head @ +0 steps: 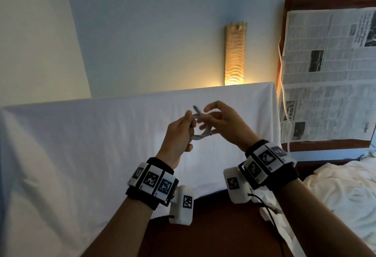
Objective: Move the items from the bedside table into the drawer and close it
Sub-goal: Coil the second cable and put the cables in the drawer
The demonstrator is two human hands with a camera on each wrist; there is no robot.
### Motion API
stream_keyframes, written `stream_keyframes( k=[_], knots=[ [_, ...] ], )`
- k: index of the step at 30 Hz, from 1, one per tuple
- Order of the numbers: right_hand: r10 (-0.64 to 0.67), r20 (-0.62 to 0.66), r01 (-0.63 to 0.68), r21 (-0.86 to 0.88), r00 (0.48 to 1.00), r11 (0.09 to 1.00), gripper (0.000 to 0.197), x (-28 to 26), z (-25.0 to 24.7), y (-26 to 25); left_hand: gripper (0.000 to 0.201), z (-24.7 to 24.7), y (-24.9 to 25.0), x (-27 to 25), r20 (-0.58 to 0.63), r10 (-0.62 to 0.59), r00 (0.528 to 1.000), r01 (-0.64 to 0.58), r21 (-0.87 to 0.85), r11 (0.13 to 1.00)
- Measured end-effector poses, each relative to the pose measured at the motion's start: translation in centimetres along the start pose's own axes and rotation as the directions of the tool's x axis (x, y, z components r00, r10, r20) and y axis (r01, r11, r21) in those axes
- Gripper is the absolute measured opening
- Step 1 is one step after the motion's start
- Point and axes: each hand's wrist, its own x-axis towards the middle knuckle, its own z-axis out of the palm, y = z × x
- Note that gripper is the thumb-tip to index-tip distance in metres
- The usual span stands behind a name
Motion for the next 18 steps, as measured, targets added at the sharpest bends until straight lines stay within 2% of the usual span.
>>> stream_keyframes(
  k=[2,3,6,10,14,18],
  knots=[
    [0.062,0.068,-0.066,0.050,0.996,0.997,0.025,-1.1,-0.7,1.1,0.044,0.2,-0.5,-0.1,0.040,-0.036,0.999,0.037,-0.015,0.999],
    [0.070,0.060,-0.073,0.049,0.996,0.996,0.023,-1.6,-0.9,1.8,0.048,0.4,-0.9,-0.2,0.059,-0.056,0.997,0.057,-0.020,0.998],
    [0.124,-0.079,-0.114,0.121,0.989,0.986,0.018,-3.5,-1.2,3.8,0.054,1.2,-2.7,-0.8,0.096,-0.128,0.987,0.132,-0.039,0.990],
    [0.259,-0.226,-0.198,0.259,0.939,0.945,0.017,-6.9,-1.3,6.8,0.034,3.6,-6.7,-3.5,0.081,-0.199,0.977,0.205,-0.075,0.976],
    [0.419,-0.219,-0.321,0.373,0.881,0.871,0.018,-11.4,-1.1,10.6,0.019,7.1,-11.0,-6.2,0.031,-0.303,0.953,0.303,-0.184,0.935],
    [0.552,-0.221,-0.484,0.296,0.804,0.824,0.022,-17.6,-2.0,16.4,0.013,9.7,-16.6,-8.5,0.080,-0.436,0.897,0.443,-0.165,0.881]
  ],
)
